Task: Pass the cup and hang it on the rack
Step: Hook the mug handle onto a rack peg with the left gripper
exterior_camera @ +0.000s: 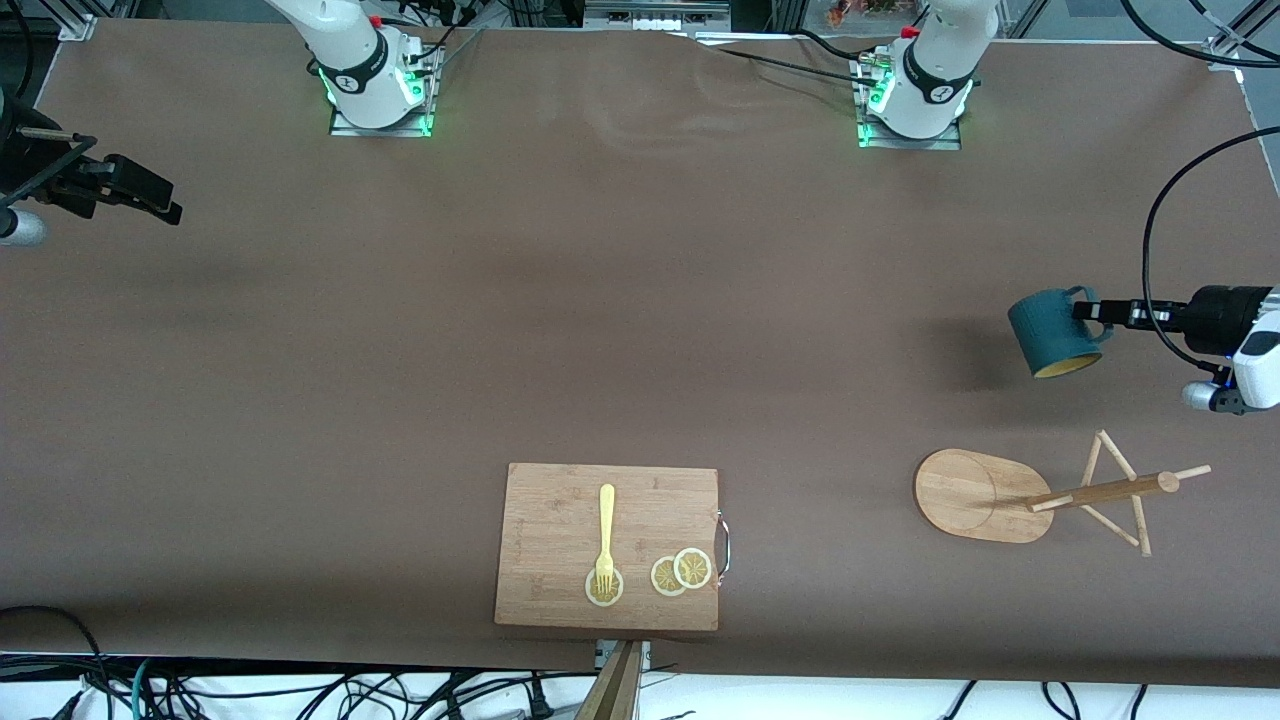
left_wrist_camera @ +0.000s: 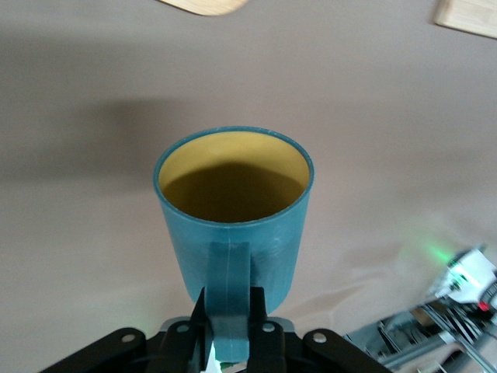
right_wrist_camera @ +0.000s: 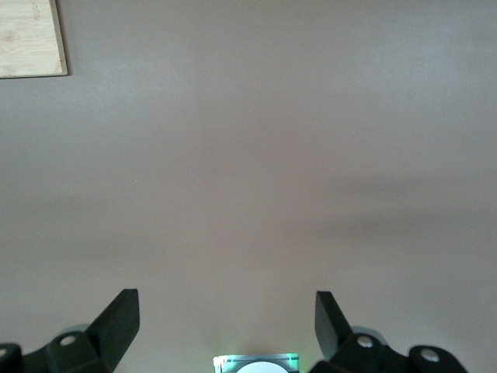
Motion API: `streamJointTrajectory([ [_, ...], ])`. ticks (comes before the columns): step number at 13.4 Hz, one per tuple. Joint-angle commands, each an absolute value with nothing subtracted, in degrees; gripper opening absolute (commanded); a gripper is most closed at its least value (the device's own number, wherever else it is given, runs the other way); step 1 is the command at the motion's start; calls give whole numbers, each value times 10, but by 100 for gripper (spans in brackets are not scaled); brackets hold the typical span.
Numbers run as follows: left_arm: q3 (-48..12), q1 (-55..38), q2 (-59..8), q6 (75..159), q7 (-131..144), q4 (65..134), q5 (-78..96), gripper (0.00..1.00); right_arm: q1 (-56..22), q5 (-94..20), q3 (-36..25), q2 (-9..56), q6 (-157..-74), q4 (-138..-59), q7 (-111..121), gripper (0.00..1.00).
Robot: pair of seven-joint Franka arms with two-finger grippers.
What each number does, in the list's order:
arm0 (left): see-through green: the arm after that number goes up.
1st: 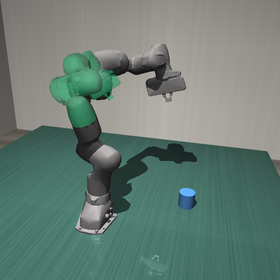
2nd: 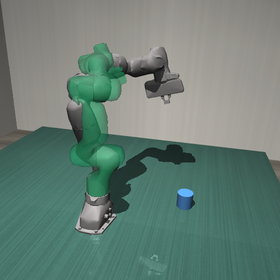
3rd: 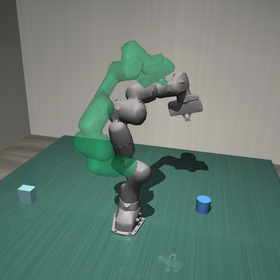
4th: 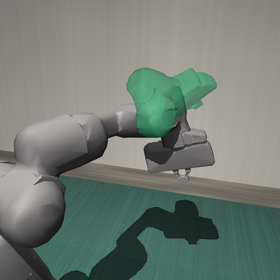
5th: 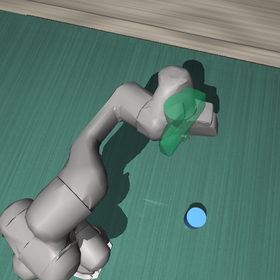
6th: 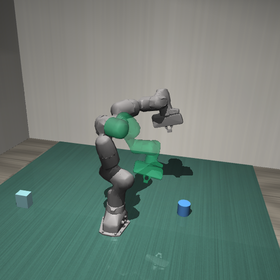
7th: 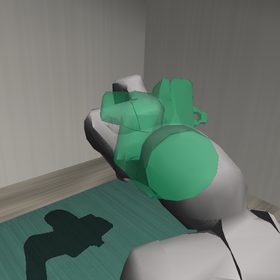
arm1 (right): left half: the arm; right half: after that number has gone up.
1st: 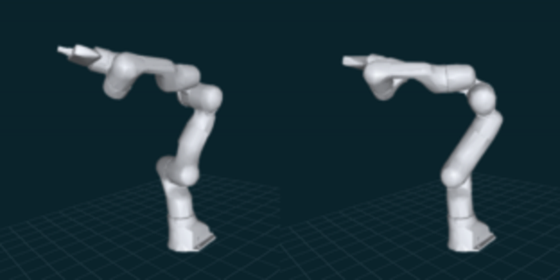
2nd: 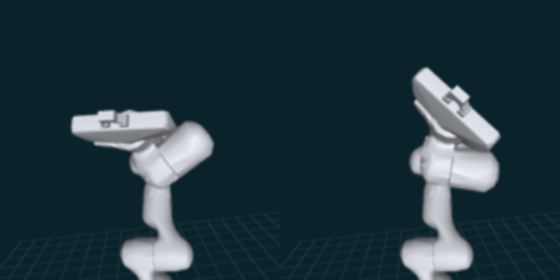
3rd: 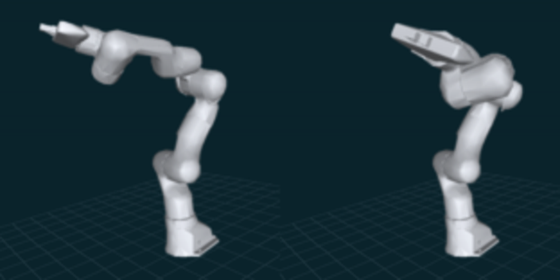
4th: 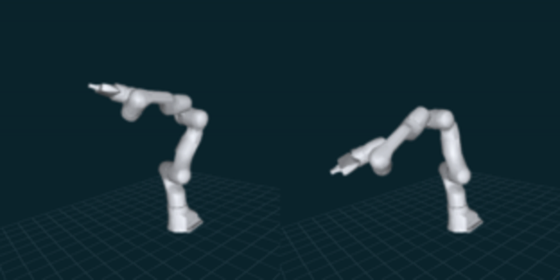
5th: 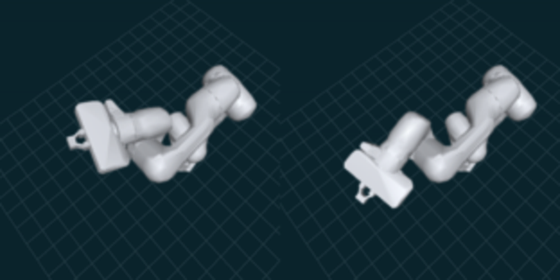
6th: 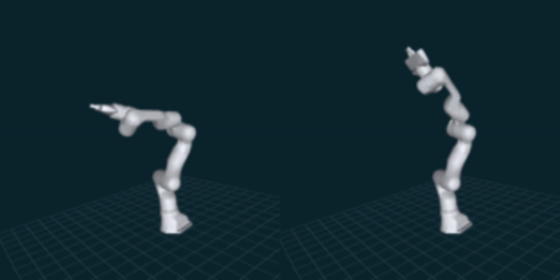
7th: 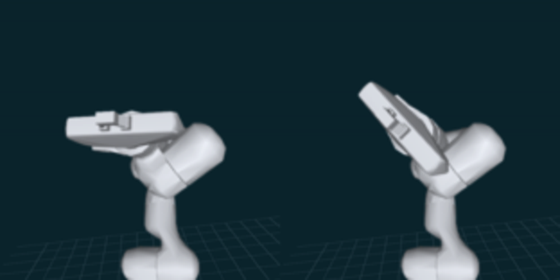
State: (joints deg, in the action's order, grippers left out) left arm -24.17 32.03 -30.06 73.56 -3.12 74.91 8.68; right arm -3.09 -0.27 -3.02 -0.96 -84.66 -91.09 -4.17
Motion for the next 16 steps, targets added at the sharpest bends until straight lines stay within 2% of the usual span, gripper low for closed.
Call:
streamJointTrajectory([
  [1,-235,299,-323,713,18,687,51,0,-26,-4,-29,-3,-832,-896,-39,100],
  [7,-233,314,-394,719,34,588,145,0,-25,-4,-29,-4,-831,-896,-39,100],
  [16,-201,365,-445,760,67,585,341,0,-25,-4,-29,-3,-831,-896,-38,100],
])
